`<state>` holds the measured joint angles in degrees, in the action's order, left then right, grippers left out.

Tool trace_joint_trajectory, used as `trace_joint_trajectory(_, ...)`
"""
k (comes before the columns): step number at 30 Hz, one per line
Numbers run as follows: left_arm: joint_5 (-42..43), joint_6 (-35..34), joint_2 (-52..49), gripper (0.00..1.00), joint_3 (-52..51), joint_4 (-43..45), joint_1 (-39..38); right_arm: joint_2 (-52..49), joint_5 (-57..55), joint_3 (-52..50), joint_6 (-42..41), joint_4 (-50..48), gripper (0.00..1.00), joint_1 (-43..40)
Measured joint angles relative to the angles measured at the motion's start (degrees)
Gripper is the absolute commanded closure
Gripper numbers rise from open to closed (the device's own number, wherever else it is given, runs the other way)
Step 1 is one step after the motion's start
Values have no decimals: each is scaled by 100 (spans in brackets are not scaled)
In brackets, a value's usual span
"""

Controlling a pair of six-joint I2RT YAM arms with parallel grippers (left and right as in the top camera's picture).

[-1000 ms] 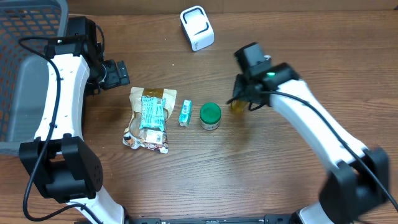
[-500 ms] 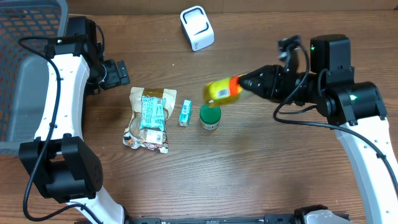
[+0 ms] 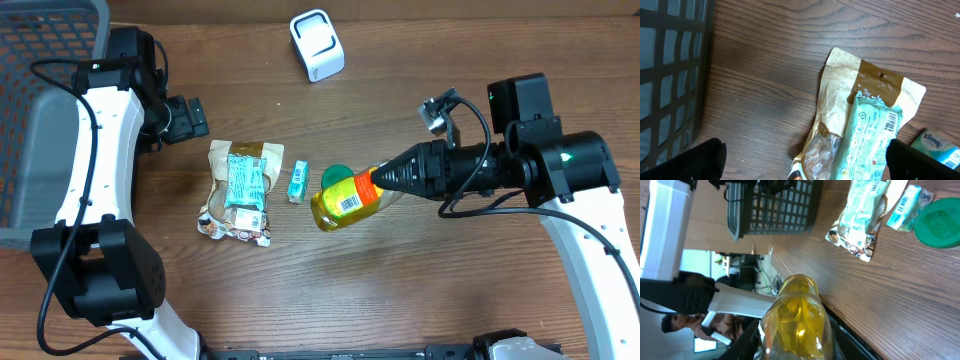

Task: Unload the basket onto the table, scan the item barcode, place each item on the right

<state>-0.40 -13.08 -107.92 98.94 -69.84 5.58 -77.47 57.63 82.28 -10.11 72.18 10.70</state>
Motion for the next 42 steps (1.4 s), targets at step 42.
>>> trace_joint_trajectory(42, 0, 0, 0, 0, 0, -2, 0, 0, -4, 0, 413, -109, 87, 0)
